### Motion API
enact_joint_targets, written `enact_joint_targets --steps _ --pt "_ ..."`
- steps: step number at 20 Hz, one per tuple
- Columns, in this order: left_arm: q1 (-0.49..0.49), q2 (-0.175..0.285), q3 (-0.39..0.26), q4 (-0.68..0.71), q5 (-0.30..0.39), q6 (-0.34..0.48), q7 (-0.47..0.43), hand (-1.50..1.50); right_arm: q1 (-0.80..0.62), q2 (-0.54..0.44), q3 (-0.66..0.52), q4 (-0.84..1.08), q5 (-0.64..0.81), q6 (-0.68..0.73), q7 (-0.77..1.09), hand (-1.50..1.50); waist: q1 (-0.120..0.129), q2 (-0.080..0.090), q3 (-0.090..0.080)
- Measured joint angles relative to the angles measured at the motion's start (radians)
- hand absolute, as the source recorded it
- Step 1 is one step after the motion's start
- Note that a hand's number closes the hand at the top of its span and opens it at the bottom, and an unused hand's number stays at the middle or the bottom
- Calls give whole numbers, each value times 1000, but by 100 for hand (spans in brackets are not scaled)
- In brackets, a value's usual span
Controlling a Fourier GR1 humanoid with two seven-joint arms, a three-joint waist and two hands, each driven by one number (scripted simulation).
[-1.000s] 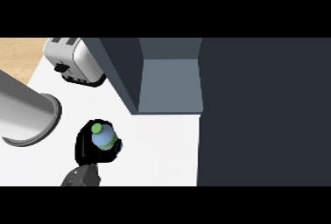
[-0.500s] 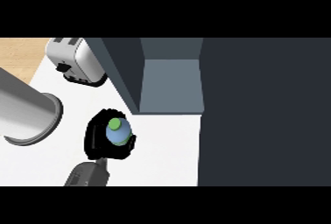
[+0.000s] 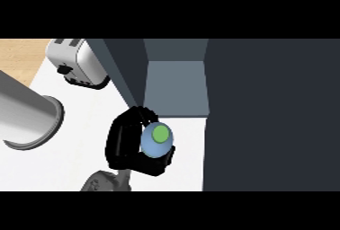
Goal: Pick up the bottled water, place it into the cabinet and close the cabinet
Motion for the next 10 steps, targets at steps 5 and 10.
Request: enact_joint_targets --steps 5,10 --pt "-101 0 -125 -54 -10 207 92 150 -36 -8 -3 1 -7 -4 30 -150 -6 3 0" --pt "-263 0 -173 -47 -12 405 169 150 -58 5 7 2 -9 -9 44 -150 -13 4 0"
